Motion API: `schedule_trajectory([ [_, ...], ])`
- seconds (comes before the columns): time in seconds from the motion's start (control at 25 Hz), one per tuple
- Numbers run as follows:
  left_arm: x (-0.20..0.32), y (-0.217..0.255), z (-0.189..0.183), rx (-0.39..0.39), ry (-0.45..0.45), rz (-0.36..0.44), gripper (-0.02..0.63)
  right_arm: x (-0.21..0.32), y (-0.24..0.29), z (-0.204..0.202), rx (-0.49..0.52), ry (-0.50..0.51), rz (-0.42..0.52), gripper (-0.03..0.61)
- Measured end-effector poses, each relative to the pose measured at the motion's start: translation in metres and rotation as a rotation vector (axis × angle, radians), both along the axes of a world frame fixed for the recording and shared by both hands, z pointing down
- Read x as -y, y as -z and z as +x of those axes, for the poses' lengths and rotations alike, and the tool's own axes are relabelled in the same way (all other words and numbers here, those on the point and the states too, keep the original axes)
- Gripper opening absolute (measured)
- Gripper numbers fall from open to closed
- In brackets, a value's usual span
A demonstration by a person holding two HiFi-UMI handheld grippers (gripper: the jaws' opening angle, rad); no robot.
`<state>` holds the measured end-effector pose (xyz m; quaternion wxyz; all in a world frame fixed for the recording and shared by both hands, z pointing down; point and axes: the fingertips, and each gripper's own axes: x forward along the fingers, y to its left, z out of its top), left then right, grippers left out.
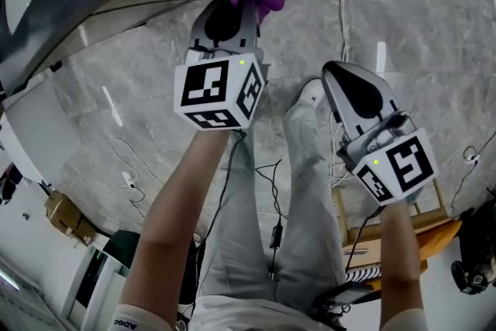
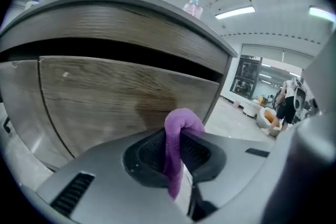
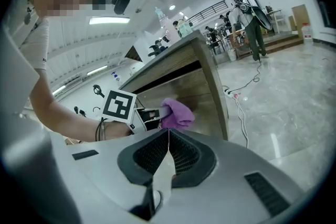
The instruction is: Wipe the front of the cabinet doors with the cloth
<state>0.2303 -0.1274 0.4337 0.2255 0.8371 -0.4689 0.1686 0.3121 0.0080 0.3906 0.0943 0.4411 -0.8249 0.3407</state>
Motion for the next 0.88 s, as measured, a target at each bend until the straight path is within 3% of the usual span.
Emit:
schedule_trajectory([
  [0.24, 0.007, -0.018, 0.071, 0.007, -0.064, -0.003, 0.046, -0.013, -0.018, 0.032, 0.023, -0.032, -0.024, 0.028],
  [0.44, 0.018, -0.027, 0.1, -0.007, -0.058, -0.013, 0.046, -0.016, -0.027, 0.049, 0.026, -0.052, -0.031, 0.028],
  [0.64, 0.026, -0.033, 0.091, -0.011, -0.033, -0.032, 0.046, -0.014, -0.027, 0.051, 0.025, -0.086, -0.027, 0.028],
  [0.88, 0.035, -0.035, 0.045, -0.001, -0.004, -0.038, 0.046, -0.013, -0.031, 0.033, 0.019, -0.1, -0.029, 0.028],
])
